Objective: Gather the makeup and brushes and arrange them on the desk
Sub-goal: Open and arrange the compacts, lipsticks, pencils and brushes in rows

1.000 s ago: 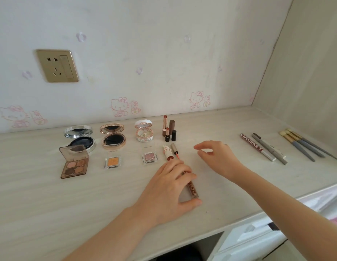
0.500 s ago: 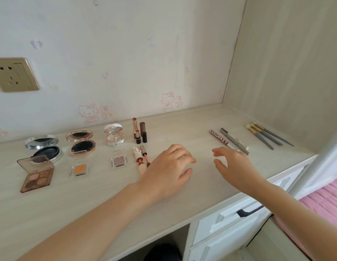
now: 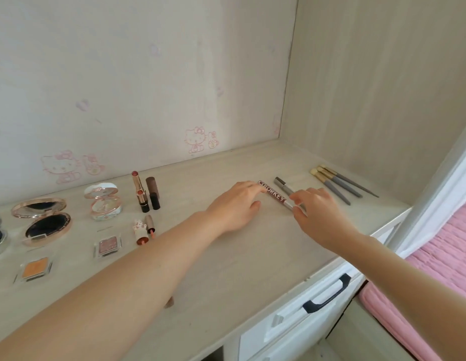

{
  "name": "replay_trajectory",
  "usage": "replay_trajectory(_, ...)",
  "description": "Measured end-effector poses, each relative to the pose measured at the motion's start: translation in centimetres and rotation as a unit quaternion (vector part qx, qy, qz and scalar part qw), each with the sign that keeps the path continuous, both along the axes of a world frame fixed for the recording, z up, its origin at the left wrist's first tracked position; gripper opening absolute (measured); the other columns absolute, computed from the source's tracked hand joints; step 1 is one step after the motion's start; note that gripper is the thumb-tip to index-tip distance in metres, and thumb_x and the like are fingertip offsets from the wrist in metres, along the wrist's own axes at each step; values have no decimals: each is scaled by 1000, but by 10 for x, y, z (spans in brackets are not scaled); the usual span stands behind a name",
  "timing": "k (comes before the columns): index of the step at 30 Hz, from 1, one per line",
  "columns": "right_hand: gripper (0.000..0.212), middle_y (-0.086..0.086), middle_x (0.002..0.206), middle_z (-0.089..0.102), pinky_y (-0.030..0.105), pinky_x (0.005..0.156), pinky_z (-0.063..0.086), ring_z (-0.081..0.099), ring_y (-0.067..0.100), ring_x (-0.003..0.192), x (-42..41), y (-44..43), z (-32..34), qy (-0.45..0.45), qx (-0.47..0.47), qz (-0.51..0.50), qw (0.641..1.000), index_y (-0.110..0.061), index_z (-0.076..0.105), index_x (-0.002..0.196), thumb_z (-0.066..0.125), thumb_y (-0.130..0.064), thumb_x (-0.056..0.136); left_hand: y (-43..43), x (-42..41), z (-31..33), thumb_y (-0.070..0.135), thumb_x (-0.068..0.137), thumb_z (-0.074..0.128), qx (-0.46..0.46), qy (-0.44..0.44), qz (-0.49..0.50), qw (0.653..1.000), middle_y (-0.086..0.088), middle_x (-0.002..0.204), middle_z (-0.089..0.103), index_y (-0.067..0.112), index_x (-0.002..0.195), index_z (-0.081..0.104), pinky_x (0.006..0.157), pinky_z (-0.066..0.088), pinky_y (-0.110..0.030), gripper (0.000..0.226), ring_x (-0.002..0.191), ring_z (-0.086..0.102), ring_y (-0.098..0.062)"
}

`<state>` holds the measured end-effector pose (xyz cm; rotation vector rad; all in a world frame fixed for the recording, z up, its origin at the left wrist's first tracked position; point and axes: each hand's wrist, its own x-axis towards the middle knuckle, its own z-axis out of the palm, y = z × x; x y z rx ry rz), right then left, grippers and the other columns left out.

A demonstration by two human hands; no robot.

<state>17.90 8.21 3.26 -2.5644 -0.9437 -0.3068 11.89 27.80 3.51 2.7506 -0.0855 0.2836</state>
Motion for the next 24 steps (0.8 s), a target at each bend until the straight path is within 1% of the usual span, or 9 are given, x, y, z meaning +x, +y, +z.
replay_trajectory(2,31,4,115,61,31,88,43,46,23,111,5,3,-1,-8,-12,-2,1000,-13,57,124,47,-19,95,-1,13,-2,14,98,42,0,-3,-3,1000,-1,148,38,17,141,41,113,23,-27,43,139,29,-19)
replay_trajectory(6,30,2,107,62,34,81,47,45,23,106,12,11,-5,-38,-27,-23,999,-15,59,119,48,-30,96,-5,34,-9,12,100,37,19,10,-10,1000,-1,156,25,21,148,30,118,15,-32,49,146,12,-20)
replay_trajectory(9,28,2,102,61,32,80,46,44,22,102,16,15,-8,-51,-51,-35,997,-15,61,112,47,-33,96,-5,47,-13,9,100,34,25,1,-21,999,-1,156,26,21,147,33,118,15,-33,48,147,11,-20)
replay_trajectory(13,27,2,100,59,31,80,45,43,21,100,21,17,-11,-58,-62,-42,996,-15,63,109,46,-33,96,-2,54,-17,3,98,32,45,4,-42,998,0,151,37,20,140,45,117,17,-33,47,146,17,-21)
replay_trajectory(15,28,3,100,60,30,80,44,43,22,101,21,18,-12,-59,-63,-42,995,-16,64,109,47,-33,96,-2,54,-17,3,97,34,40,-4,-44,998,-1,143,46,19,135,50,114,24,-34,44,141,27,-22)
replay_trajectory(17,28,2,100,60,29,80,43,43,21,101,21,18,-13,-62,-67,-39,995,-16,64,110,47,-34,96,-2,53,-16,6,96,38,41,-19,-40,998,-3,134,51,19,129,55,108,32,-36,39,131,39,-23)
replay_trajectory(20,27,1,99,60,29,79,43,43,21,100,18,16,-14,-62,-59,-33,996,-18,65,109,47,-34,96,0,49,-14,11,97,43,53,-23,-30,998,-4,126,53,18,122,57,100,39,-39,30,121,44,-23)
replay_trajectory(22,27,2,100,59,30,80,44,42,21,100,15,15,-14,-57,-50,-28,997,-18,64,110,48,-35,96,0,44,-13,14,97,45,57,-24,-24,998,-3,121,53,18,119,57,96,41,-39,25,117,45,-23)
replay_trajectory(24,28,1,103,59,29,82,42,42,21,101,12,13,-16,-61,-53,-24,996,-19,63,112,46,-35,97,1,39,-13,15,97,46,59,-30,-23,998,-3,116,53,17,115,58,92,43,-41,21,115,44,-22)
